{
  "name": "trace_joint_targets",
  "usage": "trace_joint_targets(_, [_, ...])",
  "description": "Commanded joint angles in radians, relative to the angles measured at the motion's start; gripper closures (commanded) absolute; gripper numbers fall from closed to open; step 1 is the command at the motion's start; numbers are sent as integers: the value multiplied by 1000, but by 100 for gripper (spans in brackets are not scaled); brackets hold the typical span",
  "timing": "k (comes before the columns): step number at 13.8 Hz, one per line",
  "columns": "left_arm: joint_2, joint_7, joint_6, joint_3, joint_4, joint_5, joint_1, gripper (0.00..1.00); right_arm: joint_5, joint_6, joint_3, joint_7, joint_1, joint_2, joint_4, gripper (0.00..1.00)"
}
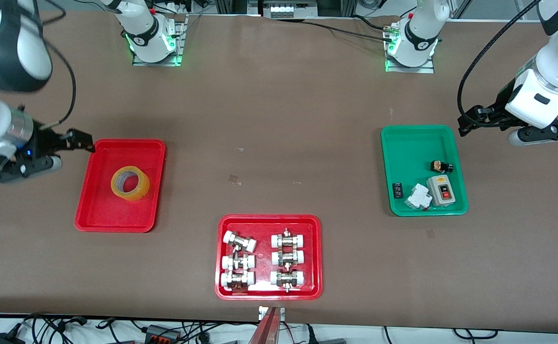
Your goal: Left arm passes tape to right arm into tray
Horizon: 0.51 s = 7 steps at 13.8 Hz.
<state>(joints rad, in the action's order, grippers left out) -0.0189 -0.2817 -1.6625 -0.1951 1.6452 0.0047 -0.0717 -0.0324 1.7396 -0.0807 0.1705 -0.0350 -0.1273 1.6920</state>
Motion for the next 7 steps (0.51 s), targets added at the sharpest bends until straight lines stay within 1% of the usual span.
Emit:
trace_joint_targets(1, [17, 30, -34, 2, 13, -23, 0, 0, 17, -31, 3, -124, 38, 116, 57, 0])
trace_joint_targets(2, [17, 30, -42, 2, 12, -11, 0, 0, 17, -31, 1, -149, 40, 162, 87, 0])
trace_joint_targets(4, [17, 30, -40, 2, 12, -11, -6, 0, 16, 18, 1, -163, 37, 248, 171, 0])
trace_joint_targets(5, [19, 30, -33, 3, 13, -11, -10, 0, 16, 14, 1, -160, 34, 256, 166, 0])
trace_joint_targets(7, [19, 30, -31, 9, 13, -11, -13, 0, 17, -15, 2, -175, 23, 224, 77, 0])
